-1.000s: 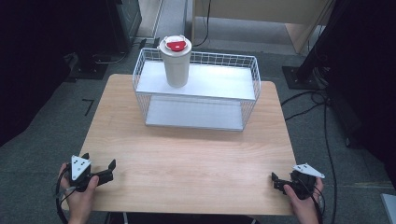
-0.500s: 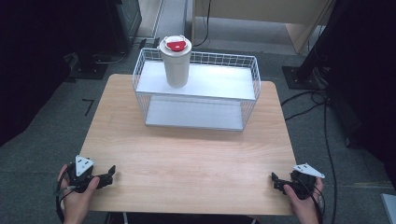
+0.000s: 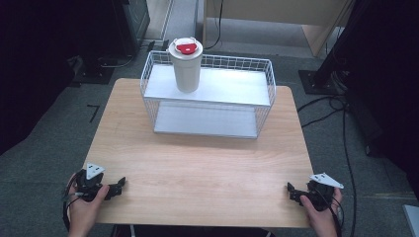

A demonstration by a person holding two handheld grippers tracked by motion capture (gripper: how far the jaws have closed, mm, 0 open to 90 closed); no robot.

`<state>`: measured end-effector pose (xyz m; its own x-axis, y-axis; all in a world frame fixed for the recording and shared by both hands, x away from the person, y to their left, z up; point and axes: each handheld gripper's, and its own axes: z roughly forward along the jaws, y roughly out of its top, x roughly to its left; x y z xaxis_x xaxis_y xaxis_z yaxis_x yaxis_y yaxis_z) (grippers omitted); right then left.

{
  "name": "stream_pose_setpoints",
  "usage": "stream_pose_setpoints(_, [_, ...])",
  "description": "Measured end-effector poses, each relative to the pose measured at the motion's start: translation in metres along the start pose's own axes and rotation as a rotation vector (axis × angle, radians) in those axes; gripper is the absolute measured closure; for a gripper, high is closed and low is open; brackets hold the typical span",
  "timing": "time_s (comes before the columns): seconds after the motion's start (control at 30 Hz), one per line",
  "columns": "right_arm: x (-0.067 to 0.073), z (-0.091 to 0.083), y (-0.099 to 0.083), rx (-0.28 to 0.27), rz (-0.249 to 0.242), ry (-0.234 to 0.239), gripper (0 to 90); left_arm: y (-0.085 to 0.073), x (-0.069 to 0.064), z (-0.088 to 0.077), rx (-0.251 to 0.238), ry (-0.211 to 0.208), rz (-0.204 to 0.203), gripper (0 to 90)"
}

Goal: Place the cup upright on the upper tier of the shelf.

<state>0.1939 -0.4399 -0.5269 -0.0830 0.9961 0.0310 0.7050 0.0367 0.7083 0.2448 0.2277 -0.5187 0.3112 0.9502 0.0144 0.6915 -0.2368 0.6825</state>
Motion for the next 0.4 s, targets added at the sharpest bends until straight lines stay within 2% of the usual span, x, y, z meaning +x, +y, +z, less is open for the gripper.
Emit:
stream_pose_setpoints(0.17, [0.0,0.0,0.0,0.0,0.0,0.0,0.0,-0.0001,-0.0002,-0.0001,0.001,-0.002,0.0,0.0])
stream_pose_setpoints(0.3, [-0.0001,-0.0001,0.0,0.001,-0.001,0.0,0.0,0.0022,-0.0042,0.0022,-0.002,0.02,-0.028,0.0])
stream_pose_setpoints(0.4, [-0.0001,-0.0002,0.0,0.002,0.0,0.0,0.0,0.0025,-0.005,0.0023,0.001,0.02,-0.026,0.0])
